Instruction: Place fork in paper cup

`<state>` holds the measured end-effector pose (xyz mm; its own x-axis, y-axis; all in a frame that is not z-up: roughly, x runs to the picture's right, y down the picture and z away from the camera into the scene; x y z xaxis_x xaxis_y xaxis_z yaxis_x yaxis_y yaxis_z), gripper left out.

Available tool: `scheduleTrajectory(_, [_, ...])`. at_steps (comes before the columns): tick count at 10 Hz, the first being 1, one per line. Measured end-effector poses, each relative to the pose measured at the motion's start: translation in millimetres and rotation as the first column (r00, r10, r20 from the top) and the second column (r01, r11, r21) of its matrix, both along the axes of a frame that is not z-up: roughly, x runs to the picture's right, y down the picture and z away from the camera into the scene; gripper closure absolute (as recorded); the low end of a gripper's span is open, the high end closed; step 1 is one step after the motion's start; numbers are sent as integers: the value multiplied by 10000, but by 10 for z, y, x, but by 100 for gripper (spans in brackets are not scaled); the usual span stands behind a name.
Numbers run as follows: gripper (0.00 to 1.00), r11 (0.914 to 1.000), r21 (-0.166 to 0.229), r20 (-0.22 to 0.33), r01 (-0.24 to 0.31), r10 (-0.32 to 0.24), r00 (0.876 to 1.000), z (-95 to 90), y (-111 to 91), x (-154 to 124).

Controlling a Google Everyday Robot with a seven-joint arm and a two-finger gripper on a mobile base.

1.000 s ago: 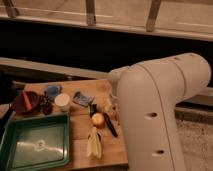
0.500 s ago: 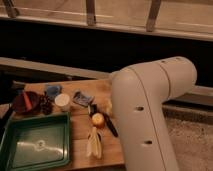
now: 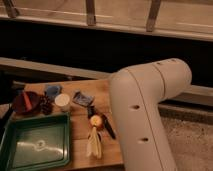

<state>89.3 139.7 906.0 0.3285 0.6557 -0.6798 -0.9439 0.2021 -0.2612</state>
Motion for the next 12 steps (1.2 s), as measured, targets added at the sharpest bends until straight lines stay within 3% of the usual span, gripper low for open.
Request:
scheduleTrajectory(2, [79,10000,-3,8,18,-18,10000,-7,-3,1])
scheduleTrajectory(3, [94,10000,-29,-11,2,-2,10000,-28,-8,20])
scheduleTrajectory(4, [98,10000,-30,17,22,-22,10000,-28,-14,-3])
scheduleTrajectory(8, [100,9996,263,172,-107,102,9998,-77,-55,23])
scheduleTrajectory(11, [100,9955,826,503,-454,413,9979,-295,-297,46])
scheduleTrajectory(12, [100,9906,1226,755,-602,512,9958,-455,-476,20])
